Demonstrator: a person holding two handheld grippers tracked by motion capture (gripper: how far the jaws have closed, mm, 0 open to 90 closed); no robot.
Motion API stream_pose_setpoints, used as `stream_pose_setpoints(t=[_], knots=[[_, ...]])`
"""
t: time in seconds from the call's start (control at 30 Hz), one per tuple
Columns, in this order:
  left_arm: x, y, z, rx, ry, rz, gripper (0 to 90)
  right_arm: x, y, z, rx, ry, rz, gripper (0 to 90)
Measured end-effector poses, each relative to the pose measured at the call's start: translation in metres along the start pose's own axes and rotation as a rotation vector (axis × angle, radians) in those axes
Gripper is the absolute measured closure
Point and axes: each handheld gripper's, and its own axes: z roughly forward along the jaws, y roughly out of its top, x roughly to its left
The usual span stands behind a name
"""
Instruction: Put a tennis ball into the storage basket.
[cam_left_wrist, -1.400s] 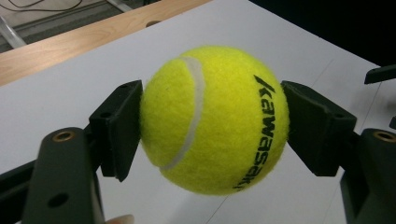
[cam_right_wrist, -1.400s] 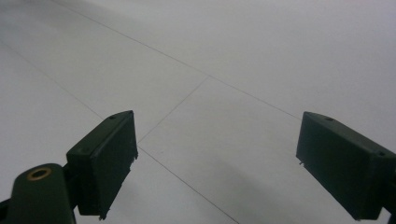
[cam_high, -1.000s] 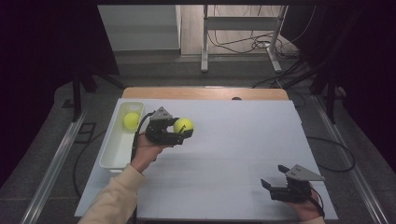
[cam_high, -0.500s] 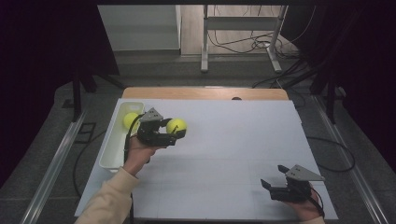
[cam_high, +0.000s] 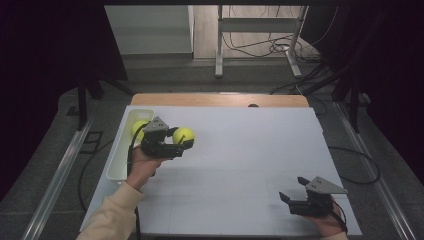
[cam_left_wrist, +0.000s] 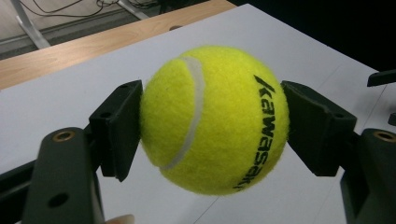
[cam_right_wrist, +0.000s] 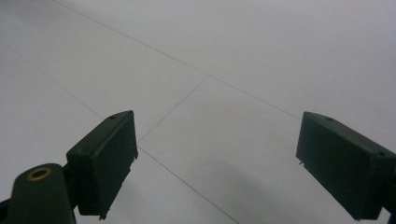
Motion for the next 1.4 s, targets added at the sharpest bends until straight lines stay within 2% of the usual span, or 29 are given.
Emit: stream_pose_setpoints(t=[0.8, 1.4], knots=[[0.007, -0.007, -0.017, -0.022, 0.024, -0.019, 25.9, 0.000, 0.000, 0.000, 0.002, 0.002, 0.002, 12.9], [0.015, -0.015, -0.028, -0.036, 0.034, -0.049, 25.9, 0.000, 0.000, 0.000, 0.002, 0.000, 0.002, 13.0]])
